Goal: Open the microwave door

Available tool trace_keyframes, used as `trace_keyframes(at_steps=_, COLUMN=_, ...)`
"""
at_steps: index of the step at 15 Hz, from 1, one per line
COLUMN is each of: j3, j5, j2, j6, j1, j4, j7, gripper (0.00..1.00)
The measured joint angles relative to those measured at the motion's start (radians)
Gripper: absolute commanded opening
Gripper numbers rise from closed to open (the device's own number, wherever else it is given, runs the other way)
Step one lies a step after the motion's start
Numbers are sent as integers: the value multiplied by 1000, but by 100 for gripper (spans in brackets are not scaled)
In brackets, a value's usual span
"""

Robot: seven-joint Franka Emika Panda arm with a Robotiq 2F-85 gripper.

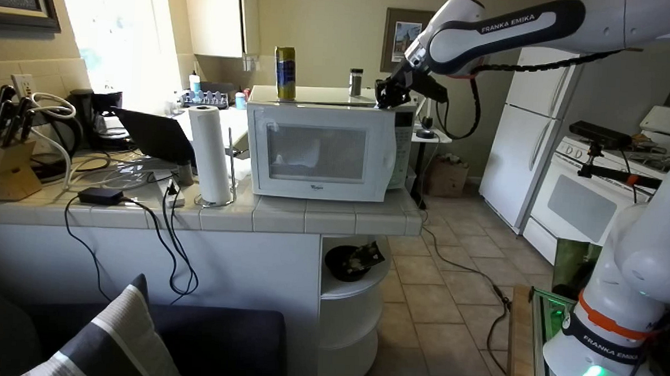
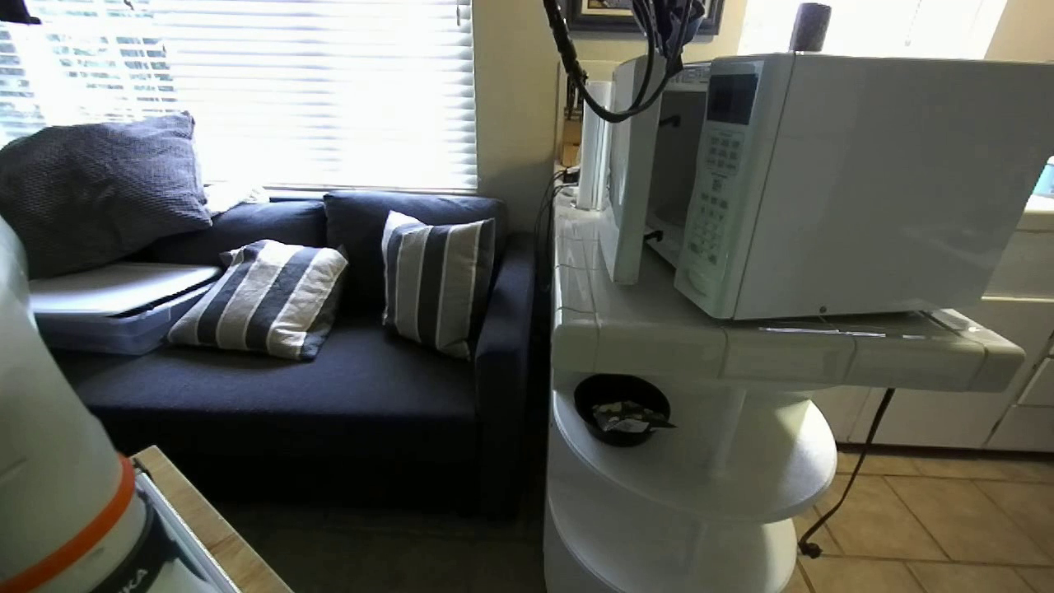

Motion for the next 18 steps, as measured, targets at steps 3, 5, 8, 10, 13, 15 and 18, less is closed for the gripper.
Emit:
trace_keyframes(at_steps=3, j3=16, j5=15, j2=-22, j6=-77, j1=19, j4=-2, j7=0, gripper=0)
trace_keyframes(at_steps=5, j3=31, j5=43, j2=-48, j6=-126, j1=44, j4=-14, j7=-18, gripper=0)
trace_keyframes(at_steps=8, j3=54, j5=118, j2=-103, j6=-193, j1=100, j4=-57, j7=-78, gripper=0)
trace_keyframes(at_steps=10, j3=62, j5=186, j2=-137, j6=-242, j1=145, j4=-87, j7=-135, gripper=0)
trace_keyframes(at_steps=13, j3=67, j5=252, j2=-173, j6=-297, j1=200, j4=-128, j7=-212, gripper=0)
trace_keyframes(at_steps=15, j3=78, j5=248, j2=-185, j6=-316, j1=204, j4=-147, j7=-217, gripper=0)
trace_keyframes(at_steps=18, j3=91, j5=198, j2=-199, j6=-328, j1=197, j4=-168, j7=-217, gripper=0)
